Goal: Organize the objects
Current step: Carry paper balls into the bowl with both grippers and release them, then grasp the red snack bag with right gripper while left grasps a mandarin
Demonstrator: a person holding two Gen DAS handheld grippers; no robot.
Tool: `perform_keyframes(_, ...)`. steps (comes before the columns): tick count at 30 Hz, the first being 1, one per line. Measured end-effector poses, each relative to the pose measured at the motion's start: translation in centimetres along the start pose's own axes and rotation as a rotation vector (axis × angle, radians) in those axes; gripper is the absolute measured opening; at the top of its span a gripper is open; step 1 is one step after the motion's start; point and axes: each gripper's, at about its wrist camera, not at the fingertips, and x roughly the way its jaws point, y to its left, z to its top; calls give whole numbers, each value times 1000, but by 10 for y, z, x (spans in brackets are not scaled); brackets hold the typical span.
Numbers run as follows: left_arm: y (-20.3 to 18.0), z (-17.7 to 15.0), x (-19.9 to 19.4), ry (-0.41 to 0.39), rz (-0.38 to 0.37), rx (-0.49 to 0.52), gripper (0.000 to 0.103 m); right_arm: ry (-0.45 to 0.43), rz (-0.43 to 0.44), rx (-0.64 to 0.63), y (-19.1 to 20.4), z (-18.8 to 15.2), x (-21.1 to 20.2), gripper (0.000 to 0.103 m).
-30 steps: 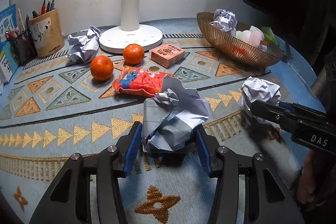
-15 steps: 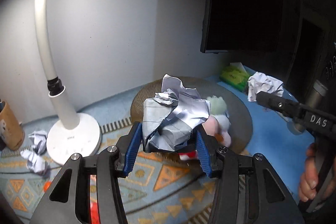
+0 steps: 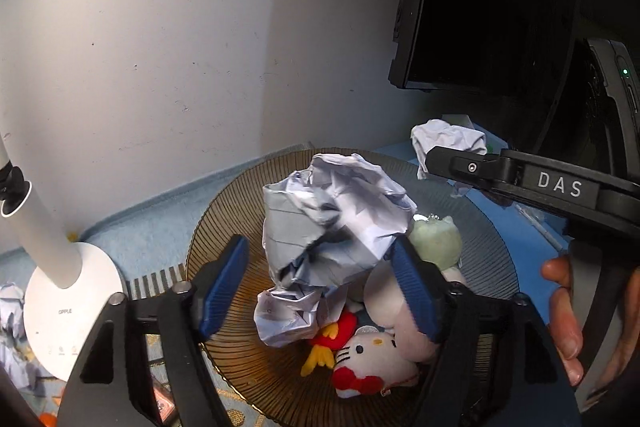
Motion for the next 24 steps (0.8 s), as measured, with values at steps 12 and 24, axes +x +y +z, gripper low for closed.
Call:
perform_keyframes(12,16,-20,-82,-50,-28,-44,84,-22,20,-37,16,-20,-53,46)
perform_keyframes(24,106,-107,-245,-63,285,-237,86,104,228,-161,104,-111,-113,59)
